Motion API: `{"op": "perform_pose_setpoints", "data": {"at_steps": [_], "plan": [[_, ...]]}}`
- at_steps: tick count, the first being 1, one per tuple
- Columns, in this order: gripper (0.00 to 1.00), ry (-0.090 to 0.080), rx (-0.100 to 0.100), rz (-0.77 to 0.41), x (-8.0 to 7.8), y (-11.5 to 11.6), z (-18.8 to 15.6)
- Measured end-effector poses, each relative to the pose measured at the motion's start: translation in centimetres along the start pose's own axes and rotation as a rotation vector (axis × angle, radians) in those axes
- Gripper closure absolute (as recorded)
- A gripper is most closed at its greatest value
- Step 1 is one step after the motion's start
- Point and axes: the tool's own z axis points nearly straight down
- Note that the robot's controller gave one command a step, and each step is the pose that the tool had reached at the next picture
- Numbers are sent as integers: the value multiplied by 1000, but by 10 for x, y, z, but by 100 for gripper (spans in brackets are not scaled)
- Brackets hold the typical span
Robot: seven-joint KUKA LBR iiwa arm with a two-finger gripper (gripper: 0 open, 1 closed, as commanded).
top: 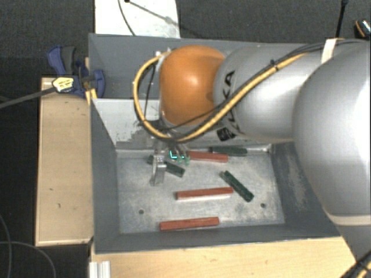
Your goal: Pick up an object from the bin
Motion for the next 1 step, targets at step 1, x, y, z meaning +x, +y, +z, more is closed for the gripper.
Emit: {"op": "perform_pose_setpoints", "data": {"at_steps": [1], "plan": [[0, -2, 1, 73, -1, -22, 99]]}}
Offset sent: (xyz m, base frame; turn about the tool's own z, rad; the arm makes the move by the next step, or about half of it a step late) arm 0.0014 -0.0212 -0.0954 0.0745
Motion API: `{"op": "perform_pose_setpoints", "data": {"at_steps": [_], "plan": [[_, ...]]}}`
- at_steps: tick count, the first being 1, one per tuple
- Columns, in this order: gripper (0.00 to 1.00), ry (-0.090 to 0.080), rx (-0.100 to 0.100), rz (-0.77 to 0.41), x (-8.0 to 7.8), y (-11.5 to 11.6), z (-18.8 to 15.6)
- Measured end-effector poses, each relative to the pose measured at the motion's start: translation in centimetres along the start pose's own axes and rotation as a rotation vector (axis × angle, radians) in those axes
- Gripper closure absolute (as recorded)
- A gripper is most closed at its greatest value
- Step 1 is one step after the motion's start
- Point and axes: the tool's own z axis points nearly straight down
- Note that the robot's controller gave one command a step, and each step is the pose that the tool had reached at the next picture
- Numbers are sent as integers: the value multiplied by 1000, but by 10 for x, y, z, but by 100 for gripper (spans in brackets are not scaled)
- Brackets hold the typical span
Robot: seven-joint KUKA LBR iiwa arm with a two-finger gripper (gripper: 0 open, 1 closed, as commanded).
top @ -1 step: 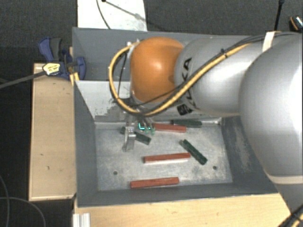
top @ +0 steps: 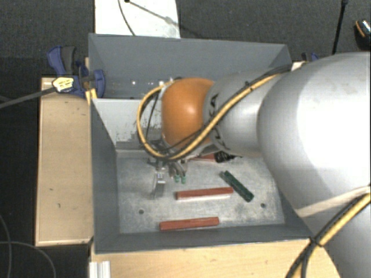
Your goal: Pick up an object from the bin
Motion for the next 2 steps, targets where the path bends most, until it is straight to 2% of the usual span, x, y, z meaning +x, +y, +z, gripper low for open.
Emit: {"op": "perform_pose_setpoints", "data": {"at_steps": [1, 2], "plan": [[0, -5, 3, -140, -13, -101, -30], [100, -3, -2, -141, -11, -95, -29]]}}
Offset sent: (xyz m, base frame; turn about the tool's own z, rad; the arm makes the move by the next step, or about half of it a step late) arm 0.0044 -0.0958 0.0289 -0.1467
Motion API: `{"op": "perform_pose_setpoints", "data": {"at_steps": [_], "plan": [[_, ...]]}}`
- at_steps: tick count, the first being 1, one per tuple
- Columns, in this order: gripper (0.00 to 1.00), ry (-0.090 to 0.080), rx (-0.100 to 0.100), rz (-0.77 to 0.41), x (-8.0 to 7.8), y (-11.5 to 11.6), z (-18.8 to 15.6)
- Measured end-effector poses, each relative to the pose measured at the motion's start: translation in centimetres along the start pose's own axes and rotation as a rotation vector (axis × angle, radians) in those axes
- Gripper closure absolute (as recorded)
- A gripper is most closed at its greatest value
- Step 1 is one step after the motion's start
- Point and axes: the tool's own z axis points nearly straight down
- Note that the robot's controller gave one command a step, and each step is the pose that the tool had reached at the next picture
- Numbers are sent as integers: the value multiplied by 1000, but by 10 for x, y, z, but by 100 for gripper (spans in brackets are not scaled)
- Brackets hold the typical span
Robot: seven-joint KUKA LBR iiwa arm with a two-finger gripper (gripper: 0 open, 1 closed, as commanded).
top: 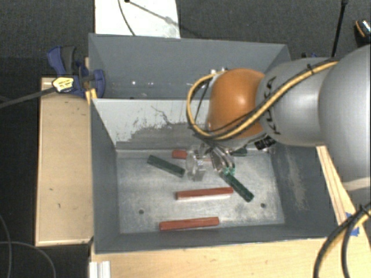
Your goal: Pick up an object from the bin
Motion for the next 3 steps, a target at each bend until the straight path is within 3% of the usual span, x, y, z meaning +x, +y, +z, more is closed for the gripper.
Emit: {"op": "perform_pose_setpoints", "data": {"at_steps": [1, 2, 3], "plan": [[0, 0, 0, 3, 0, 0, 0], [100, 0, 0, 7, 0, 0, 0], [100, -9, -1, 486, -11, -10, -55]]}}
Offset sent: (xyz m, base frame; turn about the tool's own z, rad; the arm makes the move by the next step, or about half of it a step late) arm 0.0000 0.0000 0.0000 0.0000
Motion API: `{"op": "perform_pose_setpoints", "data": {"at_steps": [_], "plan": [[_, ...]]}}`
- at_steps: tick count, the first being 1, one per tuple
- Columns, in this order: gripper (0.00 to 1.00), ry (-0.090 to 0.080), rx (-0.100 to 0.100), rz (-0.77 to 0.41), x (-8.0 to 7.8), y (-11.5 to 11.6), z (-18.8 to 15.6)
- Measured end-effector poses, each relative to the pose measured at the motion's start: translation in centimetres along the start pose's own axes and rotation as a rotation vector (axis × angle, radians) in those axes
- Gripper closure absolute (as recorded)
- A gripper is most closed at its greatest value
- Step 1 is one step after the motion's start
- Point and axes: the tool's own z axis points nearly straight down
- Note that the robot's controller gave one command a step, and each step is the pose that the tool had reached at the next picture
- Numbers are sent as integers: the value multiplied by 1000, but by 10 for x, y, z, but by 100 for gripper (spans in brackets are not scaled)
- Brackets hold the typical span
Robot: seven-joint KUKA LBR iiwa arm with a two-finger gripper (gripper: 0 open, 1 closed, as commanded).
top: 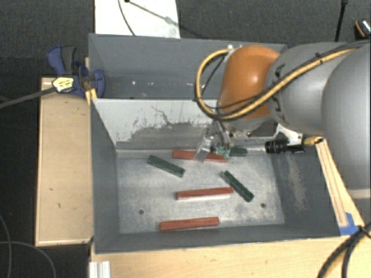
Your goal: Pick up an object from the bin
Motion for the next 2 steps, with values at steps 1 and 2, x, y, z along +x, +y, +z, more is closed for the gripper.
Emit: {"op": "perform_pose_setpoints", "data": {"at_steps": [1, 2], "plan": [[100, -3, -3, 15, 22, 8, -127], [100, 8, 7, 366, 47, -25, -32]]}}
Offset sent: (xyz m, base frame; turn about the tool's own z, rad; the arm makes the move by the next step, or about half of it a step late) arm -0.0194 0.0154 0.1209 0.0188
